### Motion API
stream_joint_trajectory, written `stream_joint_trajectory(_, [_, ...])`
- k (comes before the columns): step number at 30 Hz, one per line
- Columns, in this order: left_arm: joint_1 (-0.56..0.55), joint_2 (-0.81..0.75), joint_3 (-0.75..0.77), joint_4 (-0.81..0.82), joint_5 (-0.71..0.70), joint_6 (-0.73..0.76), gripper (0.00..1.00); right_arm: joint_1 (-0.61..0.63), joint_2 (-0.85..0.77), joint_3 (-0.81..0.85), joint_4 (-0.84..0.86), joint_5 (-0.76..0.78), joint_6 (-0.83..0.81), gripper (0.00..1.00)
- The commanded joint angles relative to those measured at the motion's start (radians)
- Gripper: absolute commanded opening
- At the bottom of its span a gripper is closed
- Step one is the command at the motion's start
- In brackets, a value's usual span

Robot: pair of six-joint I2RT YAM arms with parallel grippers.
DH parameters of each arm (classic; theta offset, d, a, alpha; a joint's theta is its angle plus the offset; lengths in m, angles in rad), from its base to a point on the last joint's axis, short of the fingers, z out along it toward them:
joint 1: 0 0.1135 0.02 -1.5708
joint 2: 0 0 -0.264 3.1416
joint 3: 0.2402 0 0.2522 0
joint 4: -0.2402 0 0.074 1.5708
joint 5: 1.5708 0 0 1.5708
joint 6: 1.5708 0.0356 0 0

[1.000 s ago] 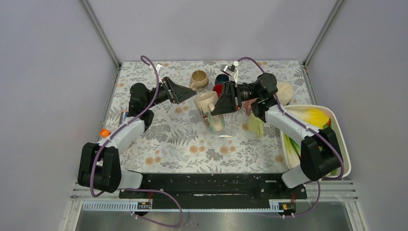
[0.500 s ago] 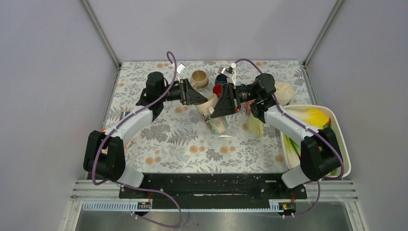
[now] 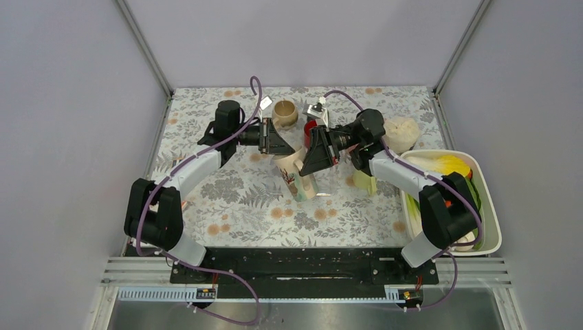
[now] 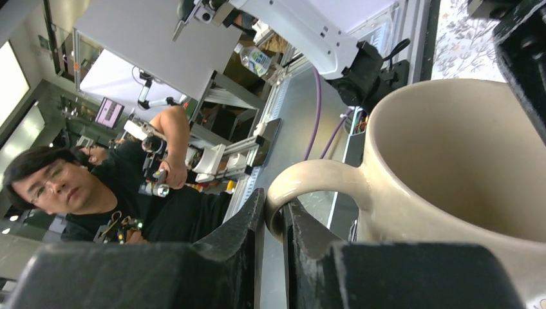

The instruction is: Turn the mug right side up

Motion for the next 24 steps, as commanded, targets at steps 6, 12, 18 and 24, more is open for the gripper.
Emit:
stream_joint_trajectory(6, [-0.031, -0.050, 0.048, -0.062, 0.066, 0.063, 0.00, 0.011, -0.009, 0.020, 0.195, 0.010, 0.086, 0.00])
stream_joint_trajectory(12, [-0.032, -0.107, 0.025, -0.063, 0.020, 0.083, 0.00, 0.011, -0.006, 0.002, 0.202, 0.018, 0.093, 0.08])
stream_joint_trajectory(18, [-0.023, -0.203, 0.009, -0.115, -0.125, 0.152, 0.00, 0.011, -0.019, -0.036, 0.182, 0.039, 0.084, 0.53])
stream_joint_trajectory(24, [0.003, -0.239, -0.021, -0.115, -0.182, 0.146, 0.00, 0.013, -0.047, -0.062, -0.158, 0.136, -0.174, 0.55])
